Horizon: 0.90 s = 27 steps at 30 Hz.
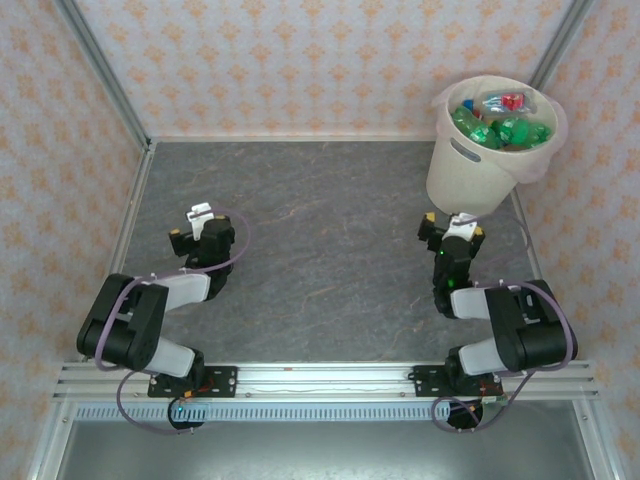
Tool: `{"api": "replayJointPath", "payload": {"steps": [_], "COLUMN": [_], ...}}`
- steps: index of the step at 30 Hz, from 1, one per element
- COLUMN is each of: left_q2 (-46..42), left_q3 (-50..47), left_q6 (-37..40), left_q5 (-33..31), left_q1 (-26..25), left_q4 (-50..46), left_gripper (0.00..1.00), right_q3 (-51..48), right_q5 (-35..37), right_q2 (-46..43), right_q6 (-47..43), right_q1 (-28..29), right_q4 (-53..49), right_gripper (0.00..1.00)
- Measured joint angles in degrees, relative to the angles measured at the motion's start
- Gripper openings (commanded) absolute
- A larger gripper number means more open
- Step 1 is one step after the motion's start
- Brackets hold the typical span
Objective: Put the plastic bottles in the bin
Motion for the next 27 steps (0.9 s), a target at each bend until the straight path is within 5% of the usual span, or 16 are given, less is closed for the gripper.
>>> {"api": "replayJointPath", "payload": {"steps": [8,16,27], "left_q2": [0.9,2.99,4.24], "left_q3": [-8.57,-13.44,-14.71], "left_q6": [5.97,5.46,3.96], "left_q5": [6.21,15.69,17.16], "left_q1": [0.9,7.52,7.82], "left_q4": [22.32,36.79,40.63], "left_gripper": [1.0,1.0,1.0], "right_q3": [-3.04,-2.91,-2.86], "right_q5": [-4.22,-4.96,-3.76], "right_q2": [5.11,5.2,5.2], "right_q6": [1.11,1.95,3.04], "right_q1": [-2.93,-3.26,-3.26], "right_q4": [7.19,7.78,7.8], "right_gripper": [1.0,1.0,1.0]}}
